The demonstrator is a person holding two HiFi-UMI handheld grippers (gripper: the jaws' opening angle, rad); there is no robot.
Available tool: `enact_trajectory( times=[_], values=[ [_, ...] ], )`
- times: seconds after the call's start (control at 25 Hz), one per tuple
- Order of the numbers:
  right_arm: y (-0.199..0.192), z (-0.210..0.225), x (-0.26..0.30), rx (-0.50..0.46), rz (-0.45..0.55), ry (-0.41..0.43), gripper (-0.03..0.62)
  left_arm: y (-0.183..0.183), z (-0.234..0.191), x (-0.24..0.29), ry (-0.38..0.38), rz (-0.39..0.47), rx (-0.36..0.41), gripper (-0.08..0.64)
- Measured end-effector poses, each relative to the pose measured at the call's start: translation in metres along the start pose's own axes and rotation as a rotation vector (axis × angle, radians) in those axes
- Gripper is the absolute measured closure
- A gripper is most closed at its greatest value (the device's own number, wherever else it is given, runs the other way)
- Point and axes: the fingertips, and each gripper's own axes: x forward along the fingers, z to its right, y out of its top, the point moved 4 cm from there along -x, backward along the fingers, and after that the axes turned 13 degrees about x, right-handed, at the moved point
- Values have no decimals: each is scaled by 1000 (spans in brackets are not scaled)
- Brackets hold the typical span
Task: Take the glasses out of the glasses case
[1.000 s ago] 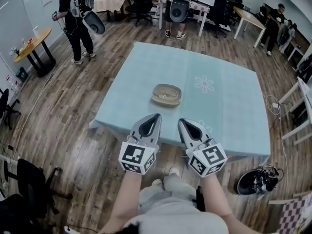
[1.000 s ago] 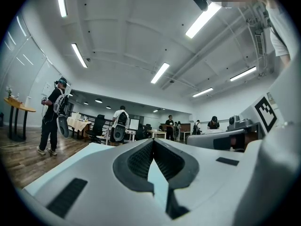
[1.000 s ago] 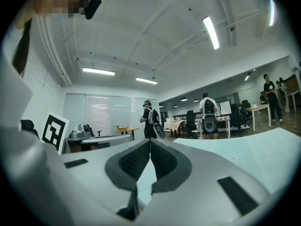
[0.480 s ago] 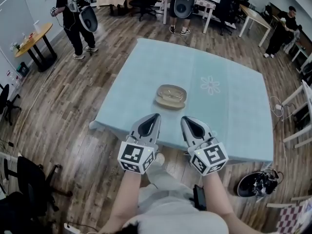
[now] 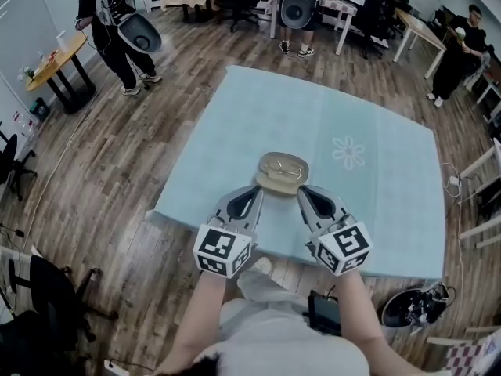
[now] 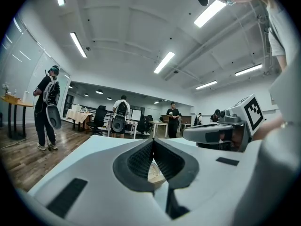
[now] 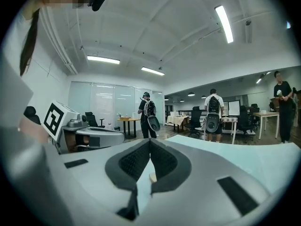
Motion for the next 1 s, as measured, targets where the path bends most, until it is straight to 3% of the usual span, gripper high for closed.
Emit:
enact_trajectory(
  times=[0.28, 0.52, 0.76, 0.92, 1.0],
  values=[
    [-11, 31, 36, -115, -148, 53, 583, -11, -22, 44, -66, -75, 3, 551],
    [-23, 62, 63, -152, -261, 82, 583, -23, -35, 77, -110, -134, 21, 551],
    [-37, 81, 90, -222, -382, 126, 581, -34, -58, 97, -120, -182, 21, 551],
    [-55, 92, 105, -253, -495, 175, 463, -37, -69, 111, -124, -201, 21, 551],
    [-65, 95, 113, -286, -545, 197, 468, -39, -74, 115, -128, -209, 25, 551]
  ],
)
